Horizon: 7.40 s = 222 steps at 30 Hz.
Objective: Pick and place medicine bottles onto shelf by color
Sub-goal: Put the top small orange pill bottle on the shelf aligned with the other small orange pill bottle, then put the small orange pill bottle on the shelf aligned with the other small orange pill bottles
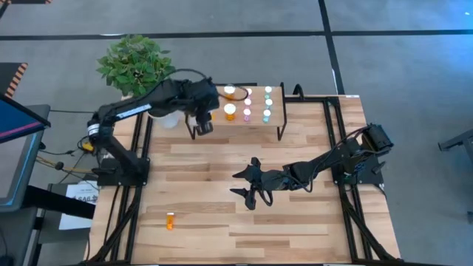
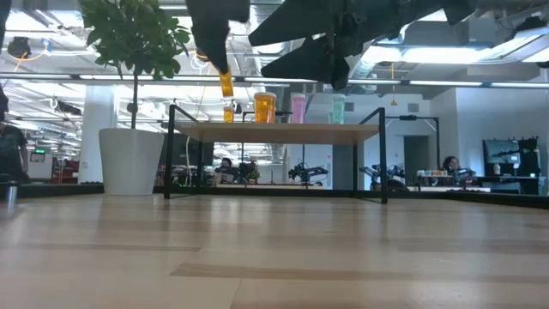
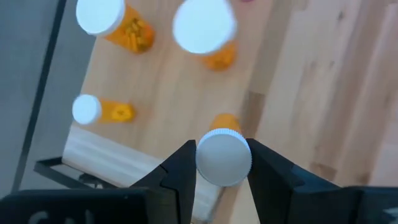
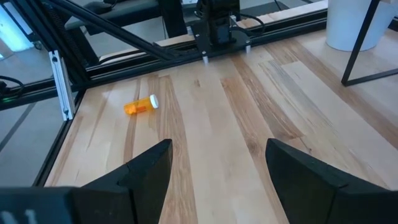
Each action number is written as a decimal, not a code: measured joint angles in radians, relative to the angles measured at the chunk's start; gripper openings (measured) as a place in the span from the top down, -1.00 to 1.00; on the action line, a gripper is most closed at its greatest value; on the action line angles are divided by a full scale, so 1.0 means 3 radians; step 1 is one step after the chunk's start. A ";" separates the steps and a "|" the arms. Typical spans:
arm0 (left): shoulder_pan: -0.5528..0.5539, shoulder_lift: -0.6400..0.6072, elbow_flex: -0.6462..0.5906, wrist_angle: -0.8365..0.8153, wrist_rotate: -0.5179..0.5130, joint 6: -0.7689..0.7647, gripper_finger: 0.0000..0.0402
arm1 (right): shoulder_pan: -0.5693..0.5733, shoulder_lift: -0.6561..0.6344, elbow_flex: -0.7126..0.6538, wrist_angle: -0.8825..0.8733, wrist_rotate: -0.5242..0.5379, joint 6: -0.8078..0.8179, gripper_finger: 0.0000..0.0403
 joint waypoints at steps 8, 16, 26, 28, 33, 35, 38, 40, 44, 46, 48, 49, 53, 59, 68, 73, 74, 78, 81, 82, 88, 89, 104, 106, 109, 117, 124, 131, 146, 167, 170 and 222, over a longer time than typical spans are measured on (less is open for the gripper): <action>0.0469 0.0298 0.0068 -0.0009 0.0180 0.0289 0.46 | 0.0000 0.0000 0.0000 -0.0001 -0.0008 -0.0008 -0.40; 0.0642 0.0306 0.0025 0.0096 0.0270 0.0413 0.46 | 0.0000 0.0000 0.0000 0.0002 -0.0009 -0.0033 -0.40; 0.0679 0.0352 0.0025 0.0219 0.0404 0.0524 0.46 | 0.0000 0.0000 0.0000 0.0007 -0.0009 -0.0033 -0.40; 0.0682 0.0353 0.0025 0.0212 0.0403 0.0524 0.46 | 0.0000 0.0000 -0.0001 0.0007 -0.0009 -0.0033 -0.40; 0.0696 0.0353 0.0025 0.0193 0.0401 0.0536 0.46 | 0.0000 0.0000 -0.0001 0.0005 -0.0009 -0.0033 -0.40; 0.0700 0.0353 0.0025 0.0192 0.0401 0.0538 0.46 | 0.0000 0.0000 -0.0001 0.0006 -0.0009 -0.0033 -0.40; 0.0718 0.0353 0.0025 0.0194 0.0401 0.0598 0.46 | 0.0000 0.0000 -0.0001 0.0006 -0.0009 -0.0033 -0.40; 0.0720 0.0386 0.0026 0.0216 0.0374 0.0637 0.46 | 0.0000 0.0000 -0.0001 0.0005 -0.0009 -0.0033 -0.40; 0.0725 0.0423 0.0027 0.0165 0.0316 0.0658 0.46 | 0.0000 0.0000 -0.0001 0.0010 -0.0009 -0.0033 -0.40; 0.0725 0.0452 0.0031 0.0166 0.0322 0.0676 0.46 | 0.0000 0.0000 -0.0001 0.0010 -0.0009 -0.0033 -0.40; 0.0724 0.0498 0.0025 0.0140 0.0320 0.0684 0.46 | 0.0000 0.0000 -0.0001 0.0016 -0.0009 -0.0033 -0.40; 0.0724 0.0509 0.0025 0.0162 0.0324 0.0688 0.46 | 0.0000 0.0000 -0.0001 0.0015 -0.0009 -0.0033 -0.40; 0.0725 0.0511 0.0028 0.0143 0.0342 0.0696 0.46 | 0.0000 0.0000 -0.0001 0.0012 -0.0008 -0.0033 -0.40; 0.0739 0.0511 0.0028 0.0126 0.0342 0.0680 0.46 | 0.0000 0.0000 -0.0001 0.0007 -0.0009 -0.0032 -0.40; 0.0740 0.0515 0.0028 0.0101 0.0337 0.0628 0.29 | 0.0000 0.0000 -0.0001 0.0006 -0.0009 -0.0032 -0.40; 0.0740 0.0516 0.0028 0.0116 0.0337 0.0609 0.11 | 0.0000 0.0000 -0.0001 0.0006 -0.0009 -0.0033 -0.40; 0.0740 0.0515 0.0028 0.0116 0.0337 0.0607 0.08 | 0.0000 0.0000 -0.0001 0.0006 -0.0009 -0.0032 -0.40; 0.0740 0.0517 0.0042 0.0074 0.0335 0.0593 0.01 | 0.0000 0.0000 -0.0001 0.0006 -0.0008 -0.0032 -0.40; 0.0740 0.0518 0.0135 -0.0047 0.0304 0.0562 -0.01 | 0.0000 0.0000 -0.0001 0.0006 -0.0009 -0.0032 -0.40; 0.0740 0.0518 0.0178 -0.0098 0.0302 0.0550 -0.01 | 0.0000 0.0000 -0.0001 0.0006 -0.0008 -0.0032 -0.40; 0.0740 0.0479 0.0503 -0.0503 0.0303 0.0387 -0.01 | 0.0000 0.0000 -0.0001 0.0006 -0.0008 -0.0030 -0.40; 0.0732 0.0444 0.0531 -0.0539 0.0315 0.0356 -0.01 | 0.0000 0.0000 -0.0001 0.0006 -0.0008 -0.0022 -0.40; -0.0391 -0.1209 -0.0904 -0.0253 0.0051 -0.1007 -0.01 | 0.0035 0.0000 -0.0001 -0.0020 -0.0008 -0.0008 -0.40; -0.0725 -0.1502 -0.1254 -0.0058 0.0001 -0.1344 -0.01 | 0.0040 0.0000 -0.0001 -0.0018 -0.0008 -0.0008 -0.40; -0.1254 -0.1908 -0.1834 0.0348 -0.0066 -0.1915 -0.01 | 0.0042 0.0000 -0.0001 -0.0019 -0.0009 -0.0006 -0.40; -0.2397 -0.2363 -0.2963 0.0981 -0.0259 -0.3306 -0.01 | 0.0038 0.0000 -0.0001 -0.0009 -0.0008 -0.0008 -0.40; -0.2932 -0.2005 -0.3305 0.0977 -0.0081 -0.4288 -0.01 | 0.0037 0.0000 -0.0001 -0.0019 -0.0009 -0.0008 -0.40; -0.3349 -0.1561 -0.3272 0.1016 0.0341 -0.4792 -0.01 | 0.0040 0.0000 -0.0001 -0.0022 -0.0009 -0.0007 -0.40; -0.3887 -0.1162 -0.3270 0.1317 0.0506 -0.5700 0.02 | 0.0043 0.0000 -0.0001 0.0011 -0.0008 0.0001 -0.40; -0.3932 -0.1006 -0.3302 0.1767 0.0387 -0.5747 -0.36 | 0.0064 0.0000 -0.0001 0.0006 -0.0009 -0.0002 -0.40; -0.3932 -0.1006 -0.3309 0.1730 0.0342 -0.5874 -0.41 | 0.0064 0.0000 -0.0001 0.0006 -0.0008 -0.0003 -0.40; -0.4115 -0.1008 -0.3878 0.2543 0.0130 -0.7077 -0.41 | 0.0066 0.0000 -0.0001 -0.0021 -0.0009 -0.0003 -0.40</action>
